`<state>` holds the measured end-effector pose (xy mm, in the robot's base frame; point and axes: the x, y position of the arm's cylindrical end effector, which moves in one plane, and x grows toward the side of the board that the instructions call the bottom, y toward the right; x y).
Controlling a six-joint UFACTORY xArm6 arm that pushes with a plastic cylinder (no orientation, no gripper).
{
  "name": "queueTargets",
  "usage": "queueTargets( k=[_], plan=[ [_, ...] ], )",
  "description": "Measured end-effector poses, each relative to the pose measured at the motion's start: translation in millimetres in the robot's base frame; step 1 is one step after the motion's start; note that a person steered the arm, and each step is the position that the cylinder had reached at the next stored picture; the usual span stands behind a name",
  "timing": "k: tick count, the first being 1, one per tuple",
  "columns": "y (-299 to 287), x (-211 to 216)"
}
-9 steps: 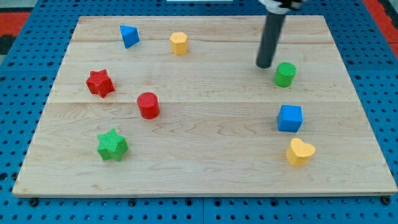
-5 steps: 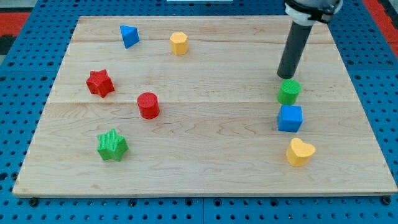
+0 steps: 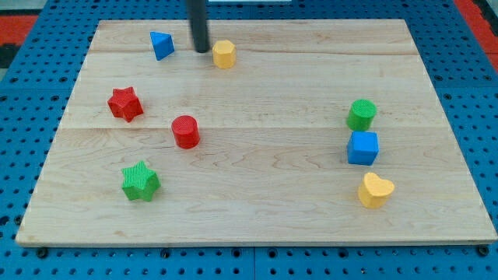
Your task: Move the yellow hexagon above the green circle
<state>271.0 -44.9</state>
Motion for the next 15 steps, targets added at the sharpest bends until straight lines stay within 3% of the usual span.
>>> queueTargets(
  k=[1,2,3,4,5,6,7,8,9,10,13,14,15],
  plan=[
    [119,18],
    [167,44],
    [105,-19],
    [57,8],
    [91,53],
    [168,68],
    [187,67],
    [189,55],
    [132,59],
    [121,71],
    [165,70],
    [135,83],
    [146,101]
  ],
)
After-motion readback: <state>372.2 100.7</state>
